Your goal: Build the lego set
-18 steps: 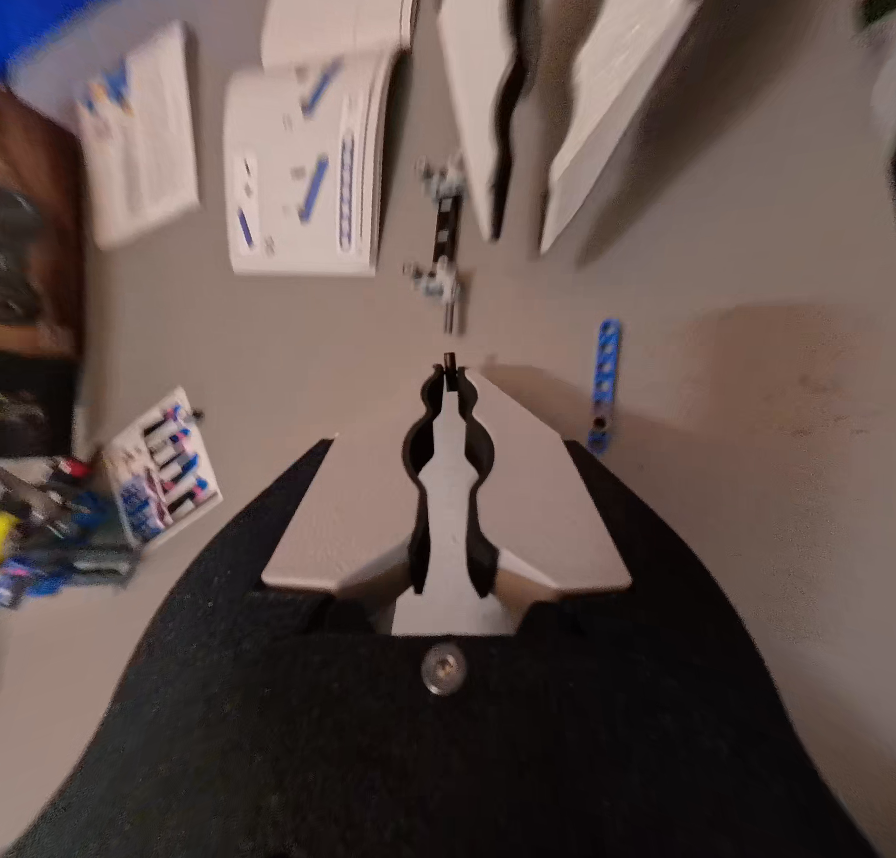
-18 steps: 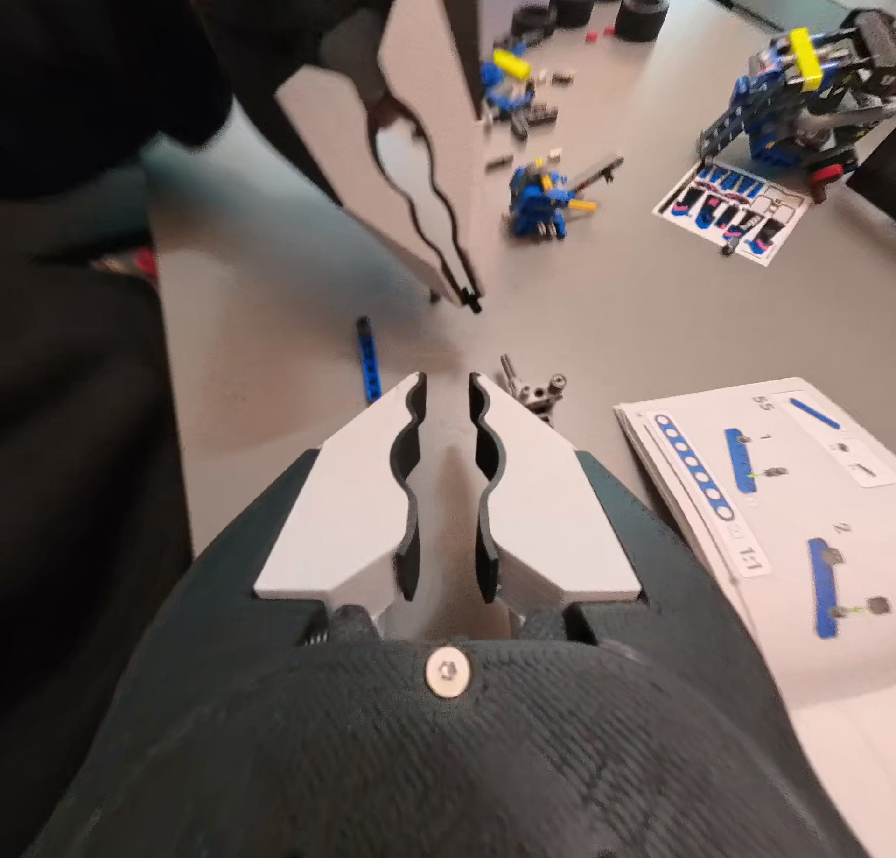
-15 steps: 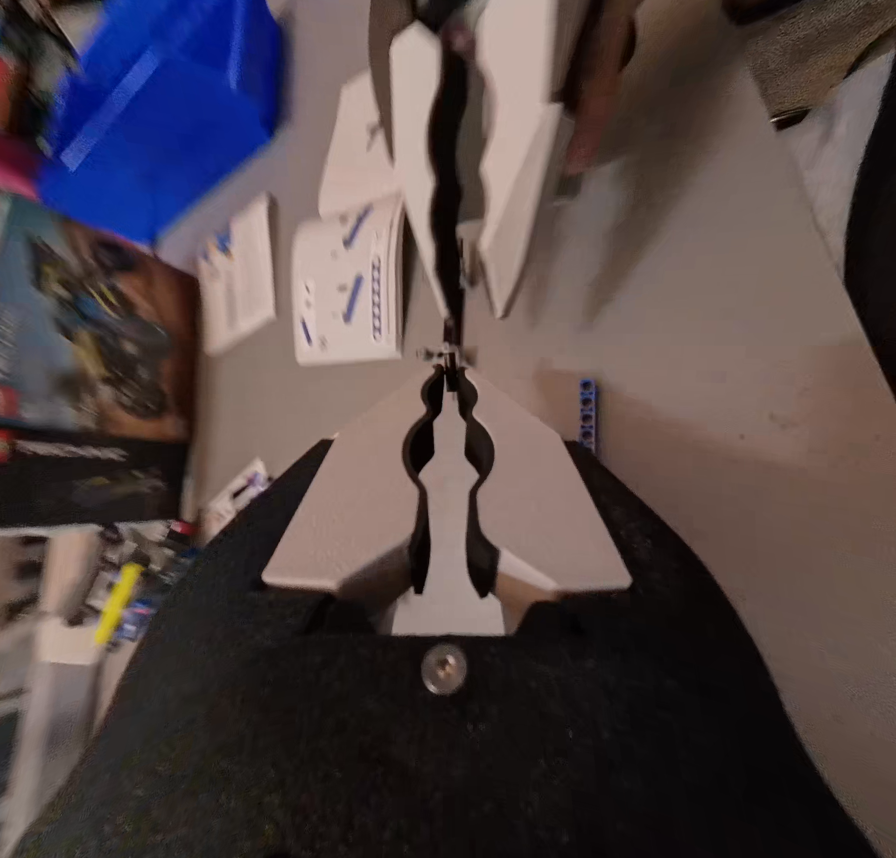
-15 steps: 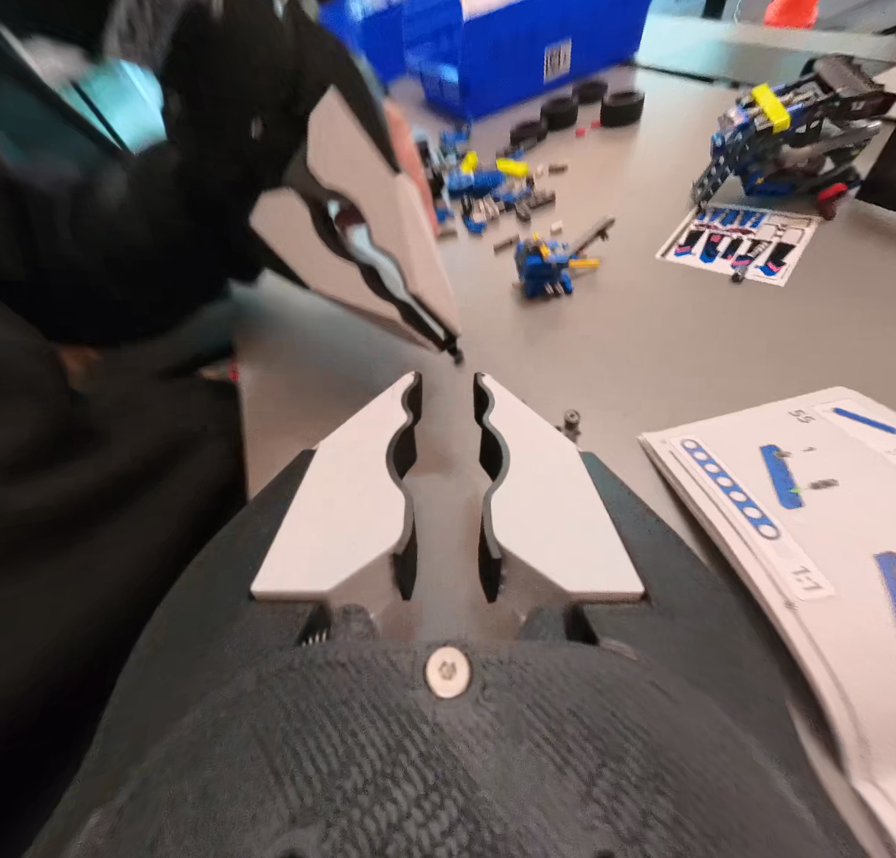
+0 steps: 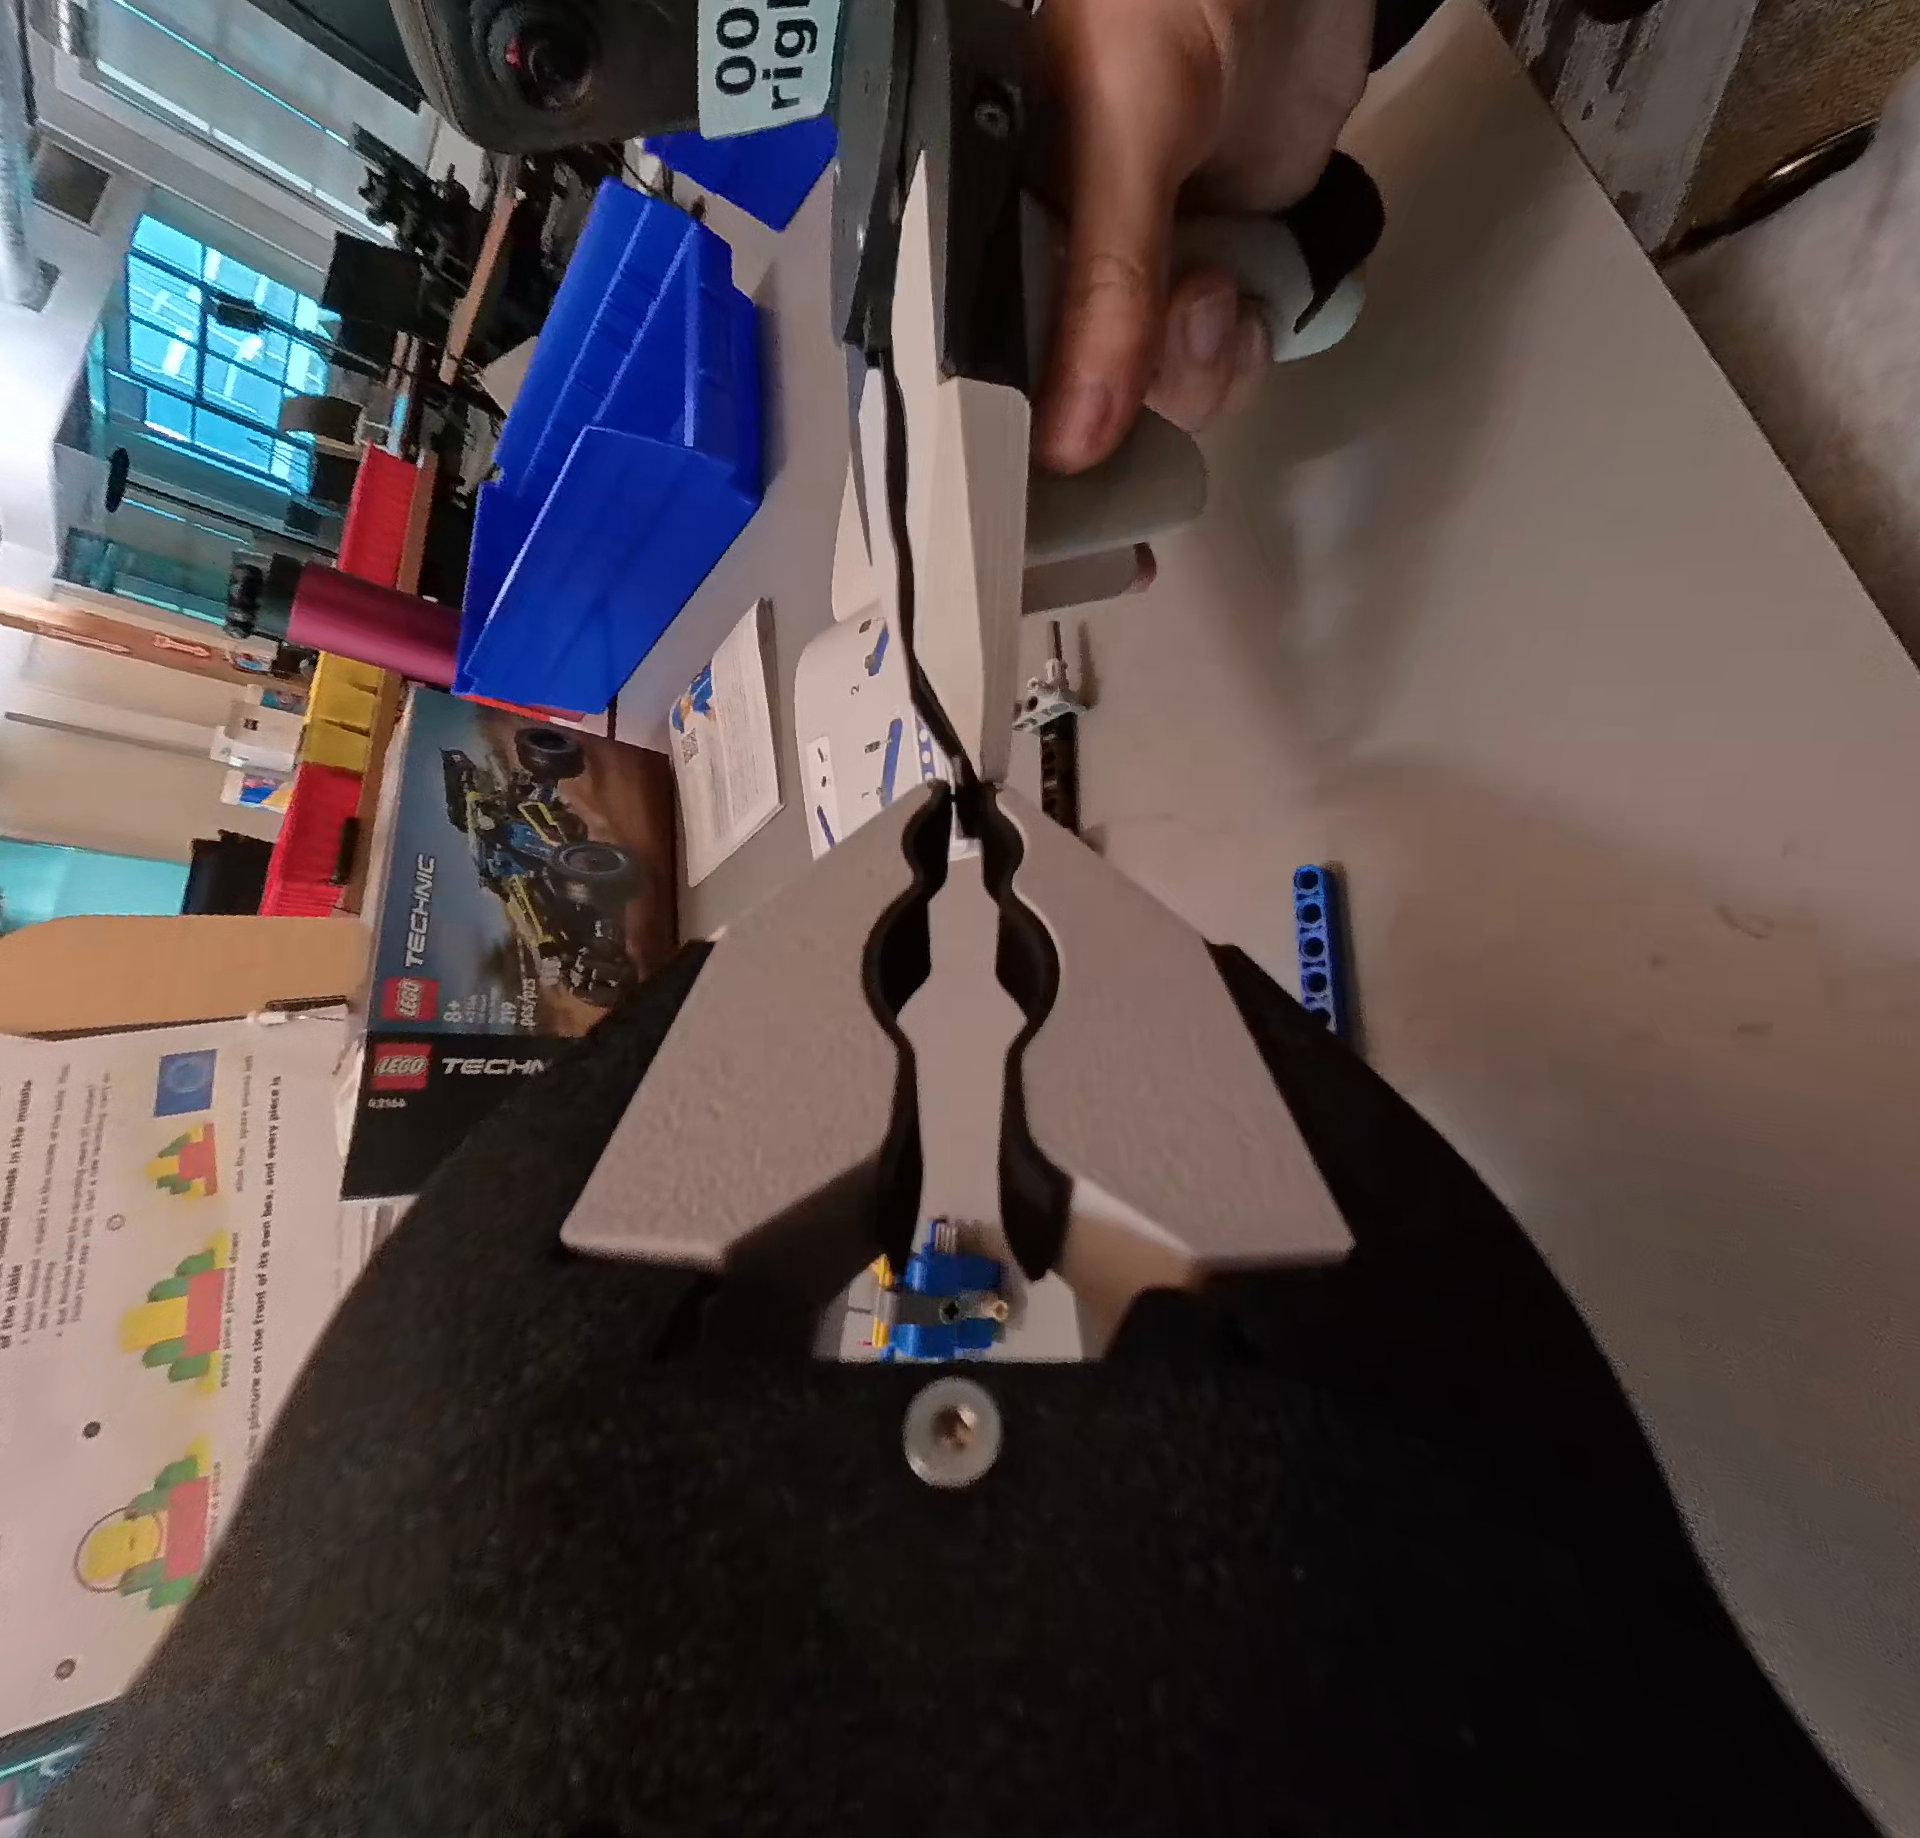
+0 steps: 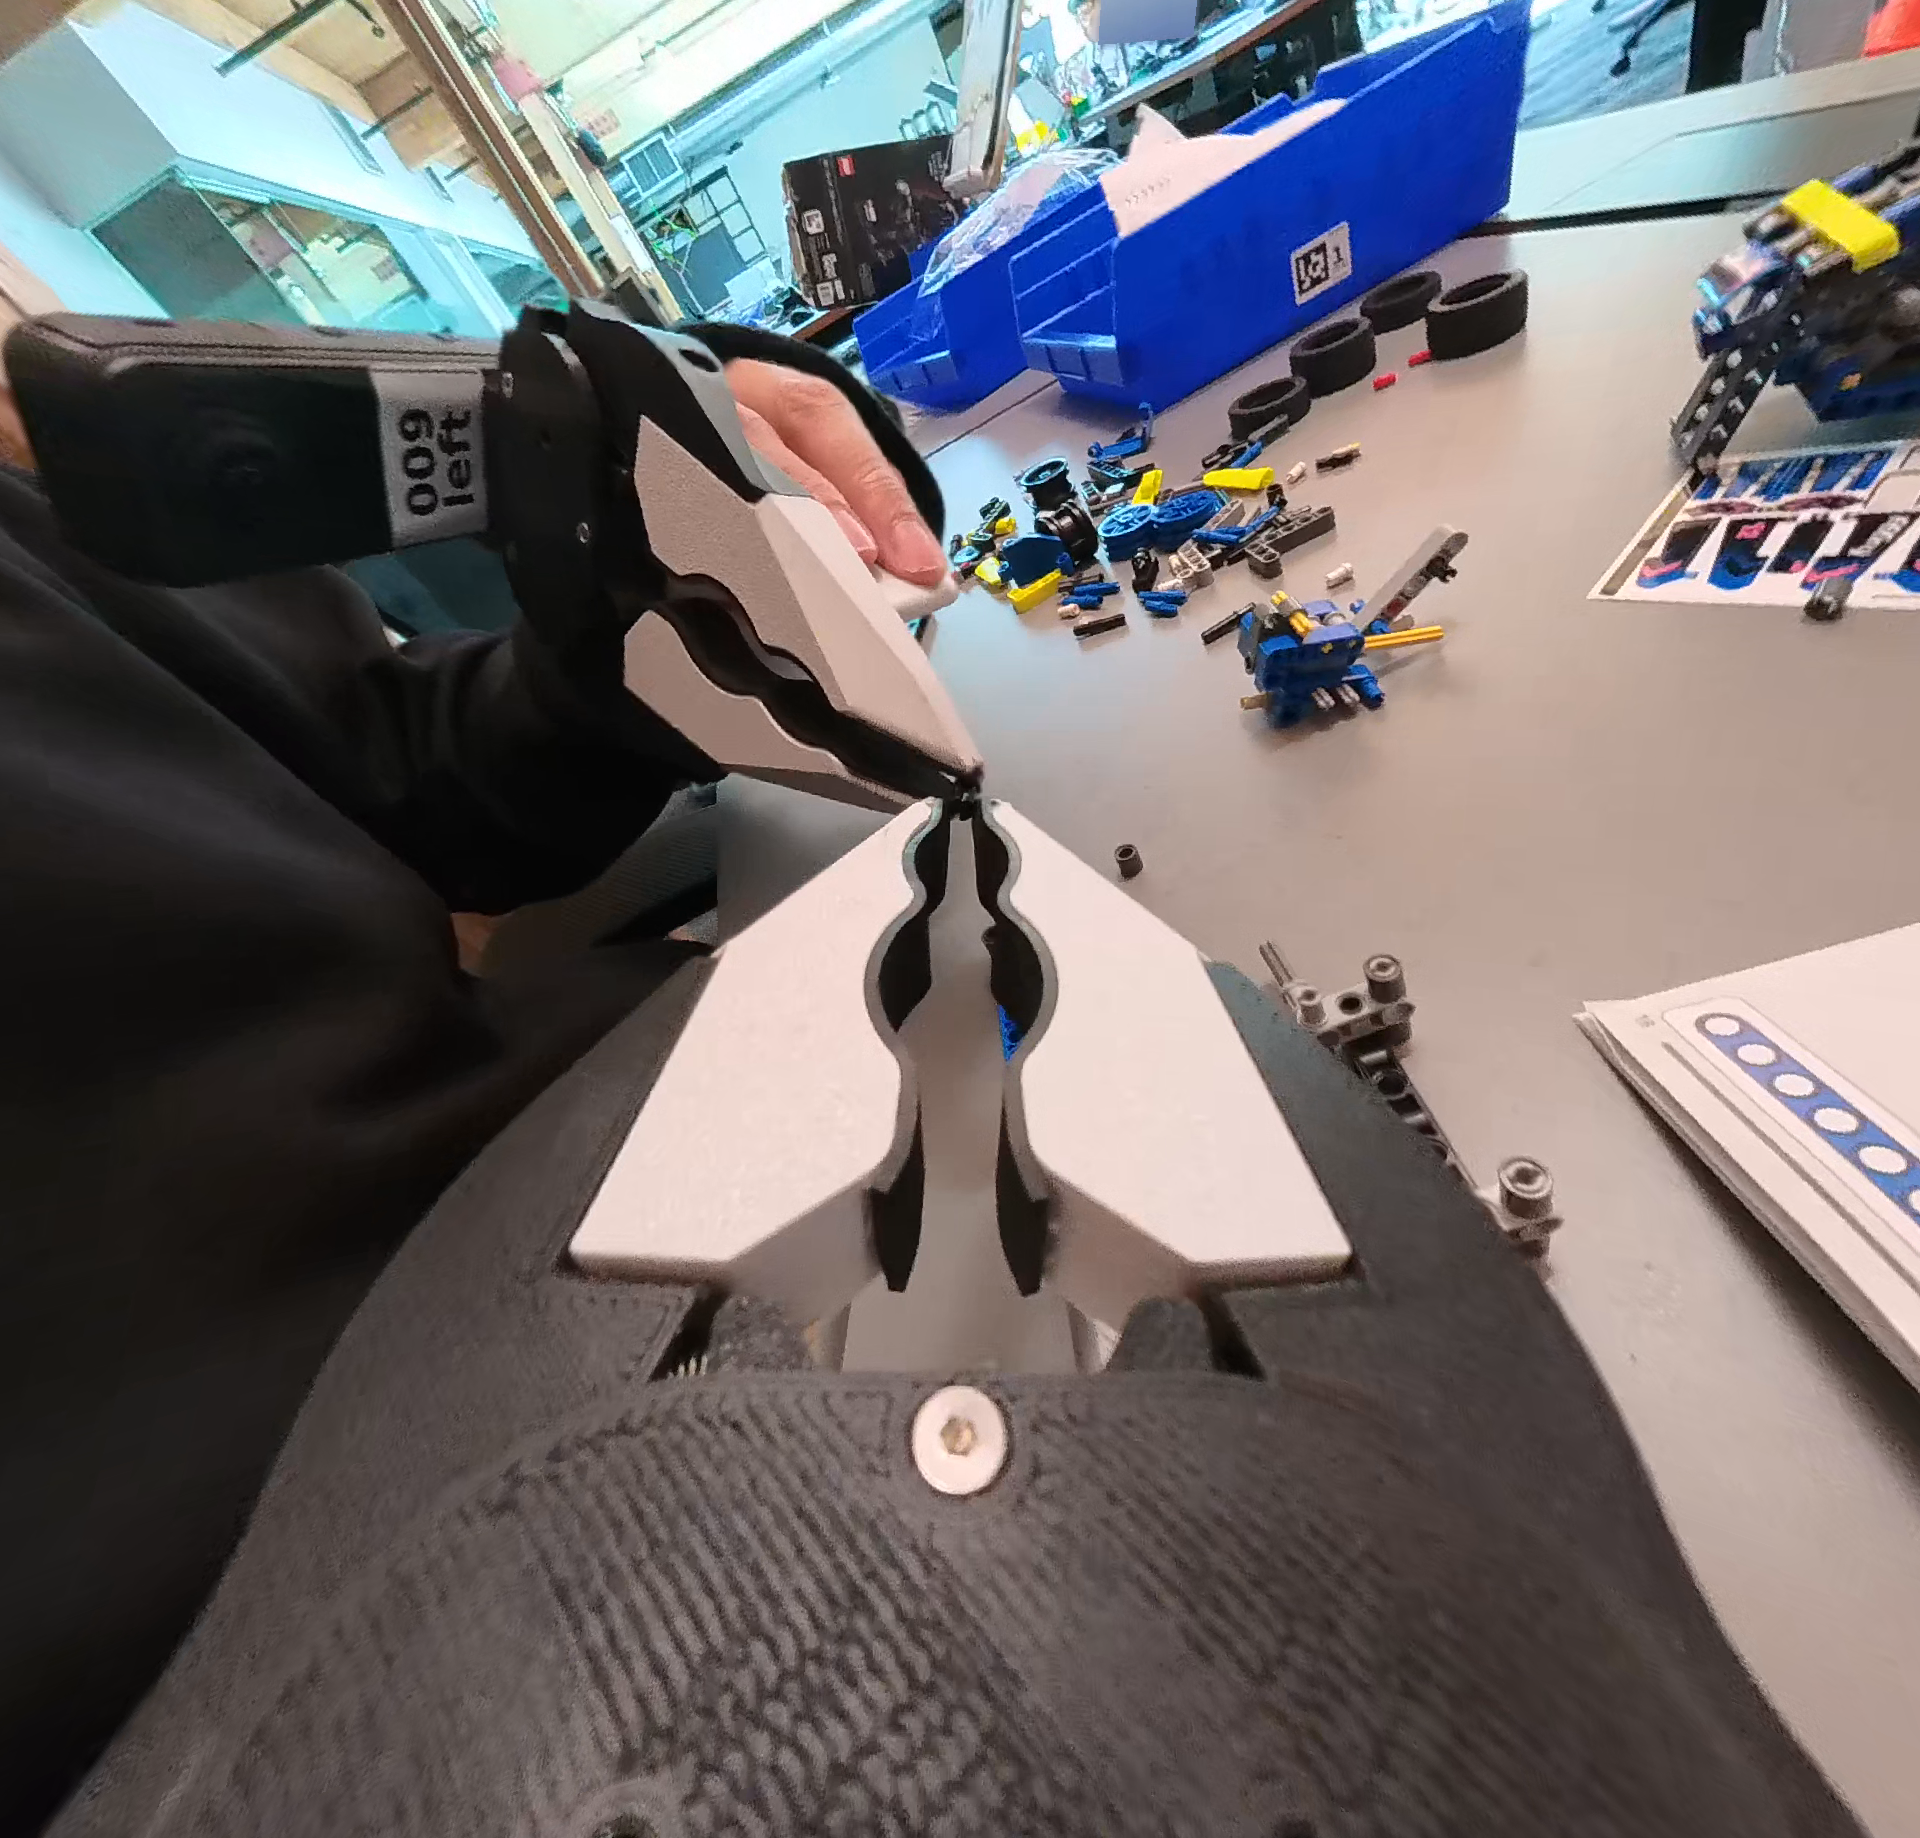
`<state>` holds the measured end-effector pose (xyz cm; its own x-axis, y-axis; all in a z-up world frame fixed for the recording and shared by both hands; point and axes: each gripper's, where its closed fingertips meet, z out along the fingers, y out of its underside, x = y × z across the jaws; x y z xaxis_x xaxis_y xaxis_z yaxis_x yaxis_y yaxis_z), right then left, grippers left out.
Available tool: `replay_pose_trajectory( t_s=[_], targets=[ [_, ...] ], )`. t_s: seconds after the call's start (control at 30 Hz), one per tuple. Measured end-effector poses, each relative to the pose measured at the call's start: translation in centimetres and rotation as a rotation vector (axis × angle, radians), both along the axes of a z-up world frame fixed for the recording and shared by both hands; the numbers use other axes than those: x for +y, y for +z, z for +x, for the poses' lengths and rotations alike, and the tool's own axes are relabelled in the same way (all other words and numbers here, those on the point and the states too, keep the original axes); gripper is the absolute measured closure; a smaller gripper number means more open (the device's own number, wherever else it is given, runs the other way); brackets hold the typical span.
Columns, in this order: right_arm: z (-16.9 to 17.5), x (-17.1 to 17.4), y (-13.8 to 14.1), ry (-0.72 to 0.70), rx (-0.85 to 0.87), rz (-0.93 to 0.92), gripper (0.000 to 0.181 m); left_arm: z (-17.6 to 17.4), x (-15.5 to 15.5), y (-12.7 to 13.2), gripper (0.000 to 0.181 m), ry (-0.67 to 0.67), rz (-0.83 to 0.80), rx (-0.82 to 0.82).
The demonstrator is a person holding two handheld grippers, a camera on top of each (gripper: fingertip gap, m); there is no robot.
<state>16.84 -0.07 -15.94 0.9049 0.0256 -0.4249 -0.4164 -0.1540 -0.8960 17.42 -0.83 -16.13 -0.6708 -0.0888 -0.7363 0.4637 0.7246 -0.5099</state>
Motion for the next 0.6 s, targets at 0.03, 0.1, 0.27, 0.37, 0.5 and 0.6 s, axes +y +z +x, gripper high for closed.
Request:
replay_pose_trajectory(
  t_s=[0.03, 0.1, 0.27, 0.37, 0.5, 0.6],
  targets=[
    [-0.2, -0.1, 0.2, 0.010, -0.005, 0.010, 0.178, -0.2, -0.1, 0.2, 0.179, -0.012, -0.011, -0.007],
    [-0.4, -0.2, 0.7, 0.028, 0.011, 0.042, 0.178, -0.5, -0.2, 0.7, 0.179, -0.031, -0.041, -0.023],
    [-0.6, -0.5, 1.9, 0.039, 0.110, 0.122, 0.170, -0.7, -0.3, 1.5, 0.179, -0.029, -0.028, -0.084],
    [-0.5, -0.5, 1.5, 0.029, 0.091, 0.099, 0.178, -0.8, -0.3, 1.3, 0.179, -0.026, 0.006, -0.111],
    [-0.4, -0.4, 1.3, 0.018, 0.023, 0.091, 0.178, -0.8, -0.3, 1.2, 0.180, -0.021, 0.013, -0.117],
    [-0.6, -0.6, 2.0, 0.039, 0.020, 0.142, 0.178, -0.9, -0.4, 1.7, 0.179, -0.035, -0.066, -0.087]
  ],
)
